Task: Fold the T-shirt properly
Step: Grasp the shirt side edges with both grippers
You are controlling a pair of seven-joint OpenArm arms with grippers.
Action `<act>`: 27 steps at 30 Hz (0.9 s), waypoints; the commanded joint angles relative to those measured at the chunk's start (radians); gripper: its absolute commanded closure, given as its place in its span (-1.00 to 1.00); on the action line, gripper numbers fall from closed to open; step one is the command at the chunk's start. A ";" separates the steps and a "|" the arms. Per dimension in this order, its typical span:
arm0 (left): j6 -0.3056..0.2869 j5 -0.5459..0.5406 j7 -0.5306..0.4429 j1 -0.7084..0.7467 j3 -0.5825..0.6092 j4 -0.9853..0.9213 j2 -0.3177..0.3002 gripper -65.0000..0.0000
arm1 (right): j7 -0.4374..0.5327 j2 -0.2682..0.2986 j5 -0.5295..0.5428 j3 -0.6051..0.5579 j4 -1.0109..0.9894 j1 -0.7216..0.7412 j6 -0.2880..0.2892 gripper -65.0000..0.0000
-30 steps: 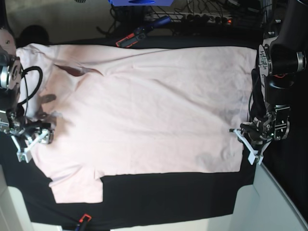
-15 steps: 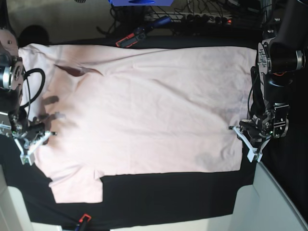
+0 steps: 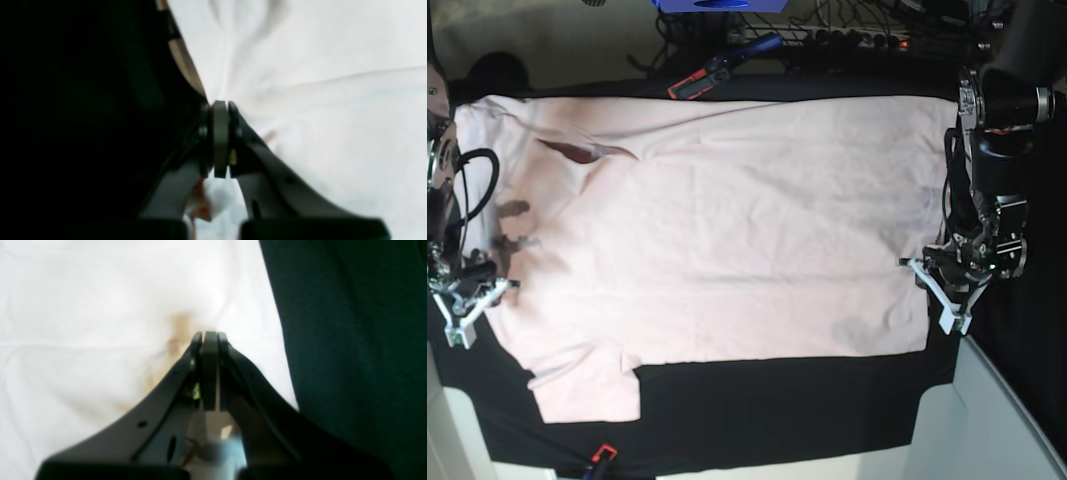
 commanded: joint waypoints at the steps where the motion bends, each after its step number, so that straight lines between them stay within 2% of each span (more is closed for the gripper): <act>1: 0.001 -0.030 -0.005 -0.021 -0.002 0.045 -0.021 1.00 | 0.020 0.015 0.006 0.002 0.015 0.027 0.005 1.00; 3: 0.001 -0.044 0.011 -0.010 -0.002 0.082 -0.021 1.00 | 0.019 0.015 0.006 0.002 0.026 0.040 0.005 0.97; 4: 0.001 -0.041 0.011 -0.010 -0.002 0.086 -0.021 1.00 | 0.015 0.012 0.006 0.002 0.034 0.048 0.005 0.90; 5: 0.001 -0.031 0.013 -0.011 -0.002 0.086 -0.021 1.00 | 0.015 0.010 0.006 0.002 0.035 0.053 0.005 0.74; 7: 0.001 -0.013 0.013 -0.014 -0.002 0.086 -0.017 1.00 | 0.015 0.007 0.007 0.002 0.035 0.054 0.005 0.26; 9: 0.001 0.001 0.013 -0.018 -0.002 0.086 -0.016 1.00 | 0.015 0.004 0.024 0.003 0.037 0.054 0.005 -0.34; 10: 0.001 -0.002 0.013 -0.018 -0.002 0.085 -0.017 1.00 | 0.015 0.001 0.049 0.003 0.037 0.054 0.005 -0.54; 11: 0.001 -0.002 0.013 -0.018 -0.002 0.085 -0.019 1.00 | 0.015 0.001 0.076 0.002 0.035 0.054 0.005 -0.64; 13: 0.001 -0.002 0.013 -0.016 -0.002 0.085 -0.021 1.00 | 0.000 0.004 0.113 0.002 0.029 0.054 0.016 -0.66; 14: 0.001 -0.002 0.013 -0.016 -0.002 0.085 -0.022 1.00 | -0.031 0.002 0.118 0.002 0.029 0.054 0.040 -0.66; 17: 0.001 -0.002 0.013 -0.014 -0.002 0.085 -0.022 1.00 | -0.113 -0.018 0.119 0.003 0.029 0.073 0.161 -0.66; 22: 0.001 -0.002 0.011 -0.010 -0.002 0.085 -0.022 1.00 | -0.176 -0.038 0.119 0.003 0.027 0.073 0.166 -0.66; 27: 0.001 -0.007 0.011 -0.008 -0.002 0.086 -0.034 1.00 | -0.182 -0.054 0.119 0.003 -0.006 0.070 0.164 -0.66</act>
